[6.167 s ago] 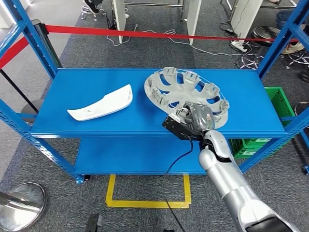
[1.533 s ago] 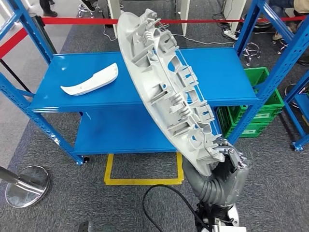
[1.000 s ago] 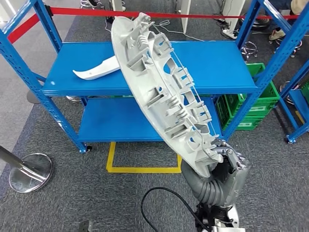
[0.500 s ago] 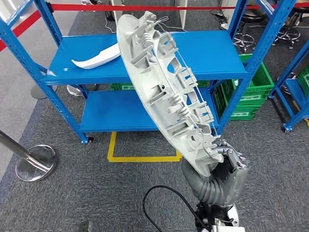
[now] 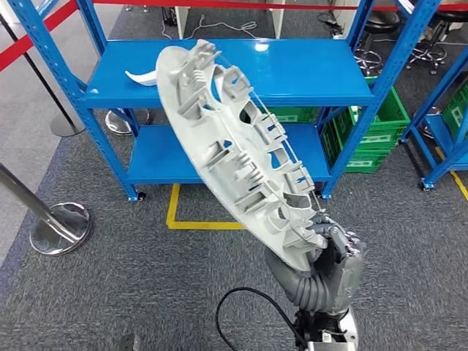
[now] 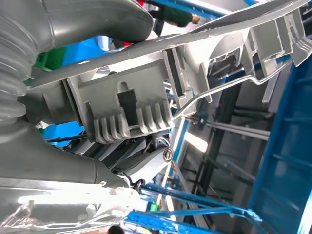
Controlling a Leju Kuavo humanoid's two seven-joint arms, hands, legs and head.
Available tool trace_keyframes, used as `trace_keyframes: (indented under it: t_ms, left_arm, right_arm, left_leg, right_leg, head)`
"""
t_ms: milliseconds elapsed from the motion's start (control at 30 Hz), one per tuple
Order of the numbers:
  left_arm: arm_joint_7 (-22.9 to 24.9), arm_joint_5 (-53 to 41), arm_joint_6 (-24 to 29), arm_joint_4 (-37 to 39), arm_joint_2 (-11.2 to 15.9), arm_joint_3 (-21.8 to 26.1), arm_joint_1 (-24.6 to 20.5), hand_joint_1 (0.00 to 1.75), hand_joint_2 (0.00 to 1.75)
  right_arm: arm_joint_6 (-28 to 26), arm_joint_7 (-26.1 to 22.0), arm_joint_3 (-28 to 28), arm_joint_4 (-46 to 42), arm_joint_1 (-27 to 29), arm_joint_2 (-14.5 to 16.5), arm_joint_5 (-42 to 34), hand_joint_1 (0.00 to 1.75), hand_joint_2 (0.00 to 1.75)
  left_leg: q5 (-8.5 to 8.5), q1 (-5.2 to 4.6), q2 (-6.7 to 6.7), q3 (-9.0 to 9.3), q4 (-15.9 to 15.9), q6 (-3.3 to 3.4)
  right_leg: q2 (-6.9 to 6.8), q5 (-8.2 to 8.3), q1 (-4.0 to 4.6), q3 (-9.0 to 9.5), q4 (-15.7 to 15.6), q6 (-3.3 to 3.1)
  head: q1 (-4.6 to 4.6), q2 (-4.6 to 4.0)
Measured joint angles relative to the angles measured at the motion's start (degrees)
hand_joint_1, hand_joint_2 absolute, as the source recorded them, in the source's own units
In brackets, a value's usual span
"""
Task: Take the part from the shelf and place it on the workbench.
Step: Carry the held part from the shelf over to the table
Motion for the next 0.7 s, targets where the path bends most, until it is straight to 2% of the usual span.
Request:
trace_keyframes:
  t_ms: [33, 67, 100, 167, 200, 233, 300, 333, 367, 400, 433, 500, 533, 567, 600, 667, 700]
  left_arm:
    - [-0.02, -0.02, -0.03, 0.00, -0.01, 0.01, 0.00, 0.00, 1.75]
    - [-0.03, -0.04, -0.07, 0.00, -0.01, 0.03, 0.01, 0.00, 1.75]
    - [-0.04, -0.07, -0.09, 0.00, -0.01, 0.04, 0.01, 0.00, 1.75]
    - [-0.05, -0.09, -0.12, 0.00, 0.04, 0.08, 0.03, 0.00, 1.75]
    - [-0.05, -0.11, -0.13, -0.01, 0.06, 0.08, 0.04, 0.00, 1.75]
    - [-0.05, -0.13, -0.13, -0.01, 0.11, 0.09, 0.06, 0.00, 1.75]
    - [-0.05, -0.16, -0.05, -0.02, 0.20, 0.09, 0.03, 0.00, 1.75]
    - [-0.05, -0.21, 0.01, -0.02, 0.25, 0.10, 0.02, 0.00, 1.75]
    - [-0.05, -0.26, 0.09, -0.02, 0.28, 0.10, 0.01, 0.00, 1.75]
    - [-0.05, -0.31, 0.15, -0.02, 0.31, 0.10, 0.01, 0.00, 1.75]
    - [-0.05, -0.35, 0.18, -0.02, 0.32, 0.10, 0.00, 0.00, 1.75]
    - [-0.11, -0.41, 0.19, -0.02, 0.29, 0.09, -0.09, 0.00, 1.75]
    - [-0.19, -0.44, 0.17, -0.02, 0.26, 0.09, -0.17, 0.00, 1.75]
    - [-0.27, -0.45, 0.11, -0.02, 0.22, 0.10, -0.23, 0.00, 1.75]
    - [-0.34, -0.45, 0.07, -0.02, 0.19, 0.11, -0.26, 0.00, 1.75]
    - [-0.19, -0.62, 0.39, -0.02, 0.19, 0.15, -0.11, 0.00, 1.75]
    - [-0.01, -0.92, 1.00, -0.02, 0.19, 0.15, 0.01, 0.00, 1.75]
  right_arm:
    - [0.12, -0.02, 0.11, 0.06, -0.04, -0.05, 0.07, 1.75, 1.75]
    - [0.21, -0.07, 0.21, 0.08, -0.09, -0.09, 0.18, 1.75, 1.75]
    - [0.28, -0.11, 0.29, 0.10, -0.14, -0.13, 0.27, 1.75, 1.75]
    - [0.39, -0.20, 0.36, 0.14, -0.19, -0.20, 0.39, 1.75, 1.75]
    - [0.41, -0.20, 0.38, 0.15, -0.22, -0.22, 0.40, 1.75, 1.75]
    - [0.43, -0.19, 0.39, 0.17, -0.23, -0.23, 0.40, 1.75, 1.75]
    - [0.32, -0.09, 0.39, 0.26, -0.24, -0.23, 0.33, 1.75, 1.75]
    - [0.21, -0.01, 0.39, 0.34, -0.22, -0.23, 0.18, 1.75, 1.75]
    - [0.09, 0.09, 0.38, 0.42, -0.19, -0.23, -0.03, 1.75, 1.75]
    - [-0.01, 0.18, 0.37, 0.48, -0.15, -0.22, -0.26, 1.75, 1.75]
    - [-0.08, 0.25, 0.37, 0.51, -0.11, -0.22, -0.43, 1.75, 1.75]
    - [-0.17, 0.30, 0.36, 0.52, -0.08, -0.21, -0.70, 1.75, 1.75]
    - [-0.20, 0.30, 0.35, 0.51, -0.11, -0.21, -1.03, 1.75, 1.75]
    - [-0.19, 0.29, 0.34, 0.51, -0.14, -0.21, -1.75, 1.75, 1.75]
    - [-0.04, 0.22, 0.32, 0.50, -0.14, -0.21, -2.76, 1.75, 1.75]
    - [0.82, -0.27, 0.25, 0.50, -0.03, -0.22, -5.07, 1.75, 1.75]
    - [1.32, -0.73, 0.21, 0.50, 0.06, -0.22, -5.83, 1.75, 1.75]
  left_leg:
    - [0.59, -0.02, -0.03, -0.44, 0.00, -0.26]
    - [1.17, -0.02, -0.03, -0.70, -0.05, -0.56]
    - [1.72, 0.02, -0.02, -0.92, -0.13, -0.87]
    - [2.39, 0.15, -0.03, -1.39, -0.26, -1.52]
    - [1.52, 0.18, -0.05, -1.88, 0.31, -1.86]
    - [-0.35, 0.22, -0.07, -2.60, 1.94, -2.17]
    - [-5.93, 0.30, -0.06, -4.65, 8.69, -2.63]
    - [-8.02, 0.34, -0.06, -5.56, 12.57, -2.77]
    - [-8.95, 0.35, -0.05, -5.95, 15.34, -2.84]
    - [-8.69, 0.38, -0.05, -5.51, 16.28, -2.87]
    - [-7.52, 0.43, -0.05, -4.09, 15.15, -2.86]
    - [-4.90, 0.59, -0.06, 1.16, 8.34, -2.82]
    - [-4.38, 0.62, -0.12, 3.72, 4.55, -2.69]
    - [-4.39, 0.62, -0.21, 5.44, 1.69, -2.47]
    - [-4.69, 0.54, -0.30, 6.13, 0.13, -2.20]
    - [-4.73, 0.43, -0.35, 5.69, -0.58, -1.41]
    - [-4.52, 0.42, -0.29, 5.43, -0.58, -1.01]
  right_leg:
    - [0.05, -0.30, 0.09, 2.80, -3.93, -0.16]
    - [0.12, -0.82, 0.22, 4.53, -6.83, -0.34]
    - [0.21, -1.23, 0.38, 5.21, -8.33, -0.58]
    - [0.24, -0.37, 0.43, 4.27, -8.68, -1.29]
    - [0.21, 0.17, 0.37, 3.84, -8.77, -1.75]
    - [0.15, 0.81, 0.27, 3.27, -8.89, -2.18]
    - [0.08, 1.91, 0.23, 2.18, -8.91, -2.68]
    - [0.03, 2.39, 0.25, 1.59, -8.89, -2.72]
    - [-0.02, 2.85, 0.27, 0.99, -8.87, -2.67]
    - [-0.06, 3.31, 0.27, 0.37, -8.85, -2.58]
    - [-0.07, 3.77, 0.26, -0.24, -8.82, -2.46]
    - [-0.03, 4.54, 0.29, -1.32, -8.74, -2.10]
    - [-0.02, 4.82, 0.37, -1.77, -8.64, -1.89]
    - [-0.02, 5.17, 0.45, -2.17, -8.51, -1.64]
    - [-0.05, 5.54, 0.51, -2.58, -8.41, -1.37]
    - [-0.04, 6.13, 0.38, -3.30, -8.20, -0.82]
    - [-0.03, 5.67, 0.29, -3.77, -7.65, -0.59]
  head:
    - [-0.07, 0.01]
    - [0.01, 0.01]
    - [0.09, 0.01]
    - [0.24, 0.00]
    - [0.14, 0.00]
    - [-0.02, 0.00]
    - [-0.22, 0.00]
    - [-0.25, 0.00]
    - [-0.24, 0.00]
    - [-0.26, 0.00]
    - [-0.25, 0.00]
    - [-0.27, 0.00]
    - [-0.27, 0.00]
    - [-0.27, 0.00]
    - [-0.28, 0.00]
    - [-0.29, 0.00]
    - [-0.25, 0.00]
